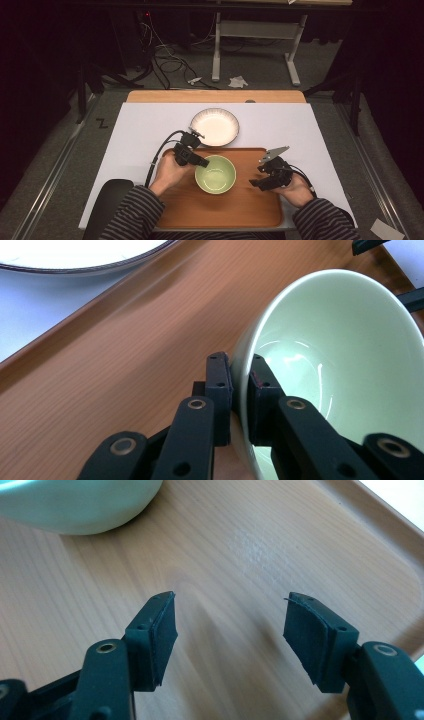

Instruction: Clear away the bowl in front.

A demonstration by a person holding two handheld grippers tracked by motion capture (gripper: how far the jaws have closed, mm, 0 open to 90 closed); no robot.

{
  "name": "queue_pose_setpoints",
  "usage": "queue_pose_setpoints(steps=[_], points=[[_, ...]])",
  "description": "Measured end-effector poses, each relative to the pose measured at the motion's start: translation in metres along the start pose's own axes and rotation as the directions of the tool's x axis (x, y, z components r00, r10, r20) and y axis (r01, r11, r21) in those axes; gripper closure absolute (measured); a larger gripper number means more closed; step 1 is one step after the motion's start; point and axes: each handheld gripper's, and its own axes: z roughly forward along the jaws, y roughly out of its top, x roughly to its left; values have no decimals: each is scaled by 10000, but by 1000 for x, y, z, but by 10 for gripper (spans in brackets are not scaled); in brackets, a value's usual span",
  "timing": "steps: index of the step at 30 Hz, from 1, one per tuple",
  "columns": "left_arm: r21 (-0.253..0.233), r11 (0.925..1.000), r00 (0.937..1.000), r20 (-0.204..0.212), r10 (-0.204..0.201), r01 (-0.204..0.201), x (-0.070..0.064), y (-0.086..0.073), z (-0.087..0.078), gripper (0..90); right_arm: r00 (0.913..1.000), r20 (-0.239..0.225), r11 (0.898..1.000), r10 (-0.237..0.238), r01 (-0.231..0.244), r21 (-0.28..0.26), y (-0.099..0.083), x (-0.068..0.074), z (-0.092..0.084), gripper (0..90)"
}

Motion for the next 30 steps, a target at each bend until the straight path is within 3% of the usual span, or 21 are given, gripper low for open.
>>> queue_pose_setpoints(steps=[16,22,26,30], points=[[-247,9996,9999,-25,-98,97,2,-2,2,829,10000,-49,10000,-47,48,40,0,0,1,394],[-501,9987,10000,-86,-10,5,0,-4,3,830,10000,-48,10000,-45,45,40,0,1,1,394],[-392,9992,9999,-92,91,-95,1,-5,2,829,10000,-39,10000,-31,31,58,0,0,1,394],[-486,9988,10000,45,12,-10,0,-4,2,764,9999,-38,9999,-109,109,65,0,0,1,394]])
